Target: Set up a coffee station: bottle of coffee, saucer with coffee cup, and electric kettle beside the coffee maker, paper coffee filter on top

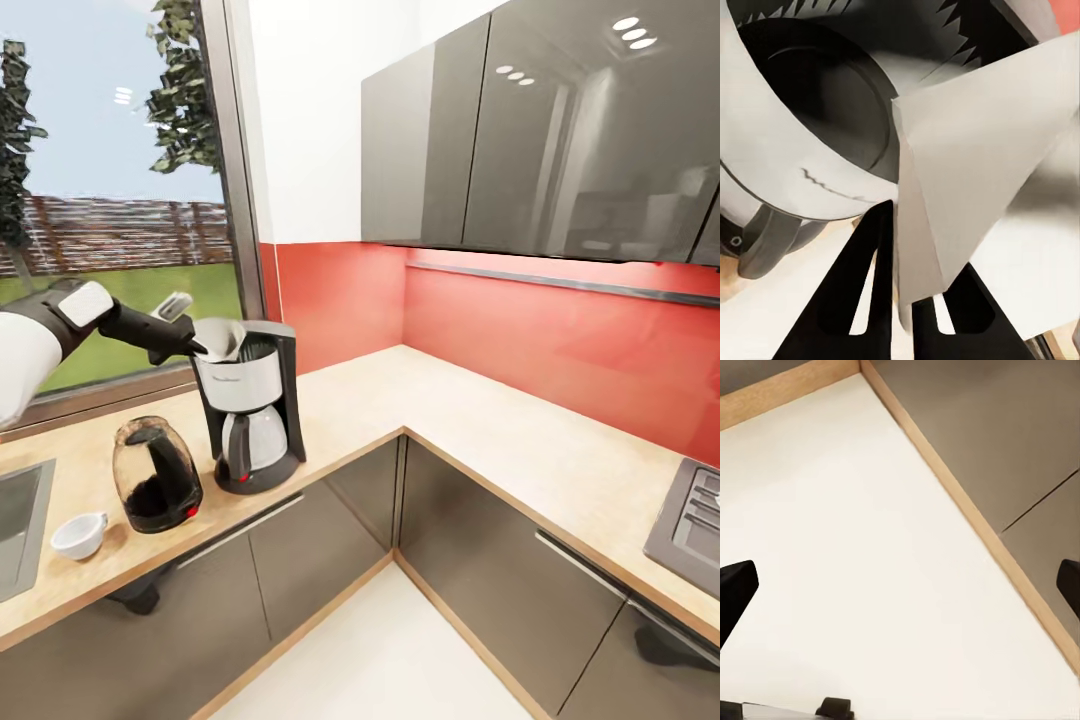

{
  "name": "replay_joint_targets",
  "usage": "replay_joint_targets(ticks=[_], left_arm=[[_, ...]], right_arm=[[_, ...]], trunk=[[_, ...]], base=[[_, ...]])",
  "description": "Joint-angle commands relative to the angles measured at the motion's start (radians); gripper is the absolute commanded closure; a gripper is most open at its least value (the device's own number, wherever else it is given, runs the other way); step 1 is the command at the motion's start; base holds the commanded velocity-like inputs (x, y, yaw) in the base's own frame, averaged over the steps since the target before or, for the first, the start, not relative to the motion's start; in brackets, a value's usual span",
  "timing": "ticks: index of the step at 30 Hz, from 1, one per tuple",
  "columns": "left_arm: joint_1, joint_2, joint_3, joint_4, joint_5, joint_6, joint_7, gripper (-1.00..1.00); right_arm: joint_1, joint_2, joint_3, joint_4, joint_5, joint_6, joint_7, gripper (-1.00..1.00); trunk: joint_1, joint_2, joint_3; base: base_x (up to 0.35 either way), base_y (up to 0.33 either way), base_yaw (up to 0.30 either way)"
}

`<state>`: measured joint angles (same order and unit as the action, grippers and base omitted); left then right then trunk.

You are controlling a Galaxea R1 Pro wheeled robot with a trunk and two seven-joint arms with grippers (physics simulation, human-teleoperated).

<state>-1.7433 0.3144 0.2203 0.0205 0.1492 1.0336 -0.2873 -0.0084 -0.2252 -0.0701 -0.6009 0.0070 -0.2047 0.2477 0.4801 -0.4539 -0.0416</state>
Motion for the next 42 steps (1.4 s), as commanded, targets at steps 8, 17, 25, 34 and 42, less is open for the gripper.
replay_joint_targets(ticks=[8, 17, 25, 34, 42], left_arm=[[-0.011, 0.001, -0.005, 0.008, 0.006, 0.002, -0.015, 1.0], [-0.062, -0.013, -0.045, 0.024, -0.018, 0.003, -0.013, 1.0], [-0.107, -0.032, -0.082, 0.027, -0.04, 0.005, -0.013, 1.0], [-0.117, -0.056, -0.102, 0.027, -0.14, 0.005, -0.013, 1.0], [-0.113, -0.07, -0.106, 0.027, -0.14, 0.005, -0.013, 1.0]], right_arm=[[-0.001, -0.004, -0.016, 0.0, -0.001, -0.002, 0.008, -1.0], [-0.001, -0.005, -0.019, 0.001, -0.001, -0.002, 0.008, -1.0], [-0.001, -0.005, -0.019, 0.001, 0.0, -0.002, 0.008, -1.0], [-0.001, -0.006, -0.019, 0.001, -0.001, -0.002, 0.008, -1.0], [-0.001, -0.006, -0.019, 0.0, -0.001, -0.002, 0.008, -1.0]], trunk=[[0.001, -0.002, -0.002], [0.001, -0.002, -0.002], [0.001, -0.002, -0.002], [0.001, -0.002, -0.002], [0.001, -0.002, -0.002]], base=[[0.0, 0.0, 0.0], [0.0, 0.0, 0.0], [0.0, 0.0, 0.0], [0.0, 0.0, 0.0], [0.0, 0.0, 0.0]])
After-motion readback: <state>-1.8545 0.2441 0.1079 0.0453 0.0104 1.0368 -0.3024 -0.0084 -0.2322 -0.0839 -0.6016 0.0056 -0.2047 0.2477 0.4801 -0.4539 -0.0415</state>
